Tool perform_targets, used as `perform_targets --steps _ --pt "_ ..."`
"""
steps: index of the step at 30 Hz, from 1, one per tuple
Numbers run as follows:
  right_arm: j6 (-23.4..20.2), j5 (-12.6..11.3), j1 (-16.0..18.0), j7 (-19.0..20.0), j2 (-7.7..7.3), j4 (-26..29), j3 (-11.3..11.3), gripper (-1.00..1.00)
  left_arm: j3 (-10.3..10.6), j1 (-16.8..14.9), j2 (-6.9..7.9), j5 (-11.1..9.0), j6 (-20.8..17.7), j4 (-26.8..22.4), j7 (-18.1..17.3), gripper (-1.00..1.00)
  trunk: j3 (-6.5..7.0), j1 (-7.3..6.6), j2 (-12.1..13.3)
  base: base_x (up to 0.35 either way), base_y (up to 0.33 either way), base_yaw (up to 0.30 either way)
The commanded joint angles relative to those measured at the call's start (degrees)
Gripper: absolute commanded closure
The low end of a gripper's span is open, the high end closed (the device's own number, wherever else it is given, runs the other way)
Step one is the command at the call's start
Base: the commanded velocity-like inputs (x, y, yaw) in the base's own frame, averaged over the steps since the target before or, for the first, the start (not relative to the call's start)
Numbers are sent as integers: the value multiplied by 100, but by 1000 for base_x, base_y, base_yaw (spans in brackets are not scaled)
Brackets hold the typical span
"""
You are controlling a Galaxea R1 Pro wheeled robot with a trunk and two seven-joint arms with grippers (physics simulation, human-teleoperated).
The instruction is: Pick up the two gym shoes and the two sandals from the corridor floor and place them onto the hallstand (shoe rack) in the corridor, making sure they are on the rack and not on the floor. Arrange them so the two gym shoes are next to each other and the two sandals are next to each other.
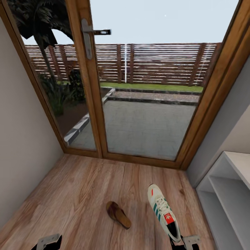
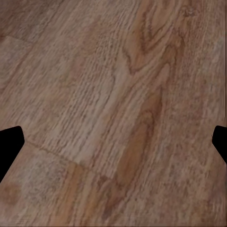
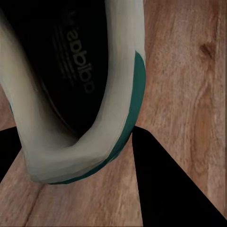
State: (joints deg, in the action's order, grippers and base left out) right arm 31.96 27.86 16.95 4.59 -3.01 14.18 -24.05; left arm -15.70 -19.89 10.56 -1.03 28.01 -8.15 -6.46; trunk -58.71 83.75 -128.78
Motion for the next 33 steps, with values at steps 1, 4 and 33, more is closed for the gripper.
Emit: perform_targets --steps 1,4,33 --pt "19 -2 4 60 2 -3 -49 100 -48 -4 0 -11 12 6 -57 -100 -5 2 -2 245 -92 0" --pt "20 -2 3 60 2 -2 -48 100 -48 -4 2 -11 12 6 -57 -100 -5 2 -2 144 -48 0" --pt "-1875 26 223 207 1301 2354 1946 100 -43 -757 -1113 13 -201 -111 1420 -100 -5 2 -2 6 -2 0"
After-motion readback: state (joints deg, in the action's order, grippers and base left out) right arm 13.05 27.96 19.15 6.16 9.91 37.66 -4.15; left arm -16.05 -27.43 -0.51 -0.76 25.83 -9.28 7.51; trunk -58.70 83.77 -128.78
